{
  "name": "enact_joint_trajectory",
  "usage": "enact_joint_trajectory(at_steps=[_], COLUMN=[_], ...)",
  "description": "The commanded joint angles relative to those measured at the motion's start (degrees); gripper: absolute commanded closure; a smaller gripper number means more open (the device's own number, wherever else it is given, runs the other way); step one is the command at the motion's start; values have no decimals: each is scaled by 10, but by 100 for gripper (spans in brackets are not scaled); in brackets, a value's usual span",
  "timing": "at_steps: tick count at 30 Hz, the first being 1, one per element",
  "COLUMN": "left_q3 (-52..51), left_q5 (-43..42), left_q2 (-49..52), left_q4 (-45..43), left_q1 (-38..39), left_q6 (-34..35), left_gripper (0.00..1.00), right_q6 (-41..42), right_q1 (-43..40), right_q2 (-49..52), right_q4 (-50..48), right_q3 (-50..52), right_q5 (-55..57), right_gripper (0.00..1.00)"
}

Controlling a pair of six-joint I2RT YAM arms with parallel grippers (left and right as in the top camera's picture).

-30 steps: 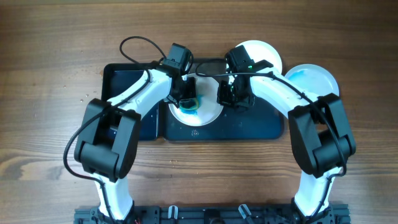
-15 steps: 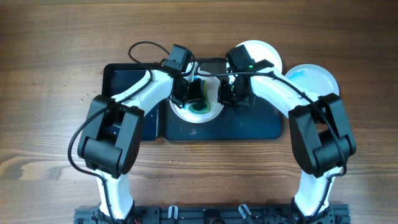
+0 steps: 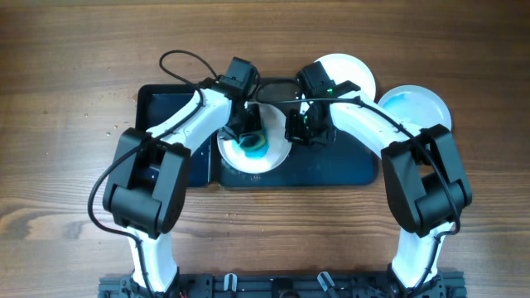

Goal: Clean dirty plates on tray and stack at the side
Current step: 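Scrub the held plate with the sponge in the left gripper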

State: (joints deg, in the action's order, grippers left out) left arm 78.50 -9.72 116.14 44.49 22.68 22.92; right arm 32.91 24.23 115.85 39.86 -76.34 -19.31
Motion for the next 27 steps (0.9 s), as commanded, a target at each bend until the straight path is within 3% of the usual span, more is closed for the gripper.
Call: enact_joint_trajectory(at_steps=[1, 3, 8, 14, 18, 21, 24, 27], left_q3=[-20, -20, -20, -20, -20, -20, -20, -20], left_q5=[-203, -301, -271, 45, 206, 190, 123, -52], left_q2=[15, 15, 15, 15, 15, 15, 15, 15], left_q4=[49, 39, -42, -91, -74, -24, 39, 94], left_q1=[-9, -9, -9, -14, -16, -15, -11, -9], left_q6=[-182, -239, -236, -175, -86, -74, -80, -216], left_gripper=[96, 96, 96, 96, 96, 96, 96, 96], right_q6=[-5, -6, -6, -6, -6, -6, -6, -6], right_q1=[-7, -7, -7, -7, -7, -7, -7, -7], right_q2=[6, 6, 6, 6, 6, 6, 6, 6], right_q4=[0, 0, 0, 0, 0, 0, 0, 0], right_q3=[-10, -10, -10, -10, -10, -10, -10, -10], right_q5=[9, 7, 7, 7, 7, 7, 7, 7], right_gripper=[95, 96, 96, 96, 96, 96, 96, 96])
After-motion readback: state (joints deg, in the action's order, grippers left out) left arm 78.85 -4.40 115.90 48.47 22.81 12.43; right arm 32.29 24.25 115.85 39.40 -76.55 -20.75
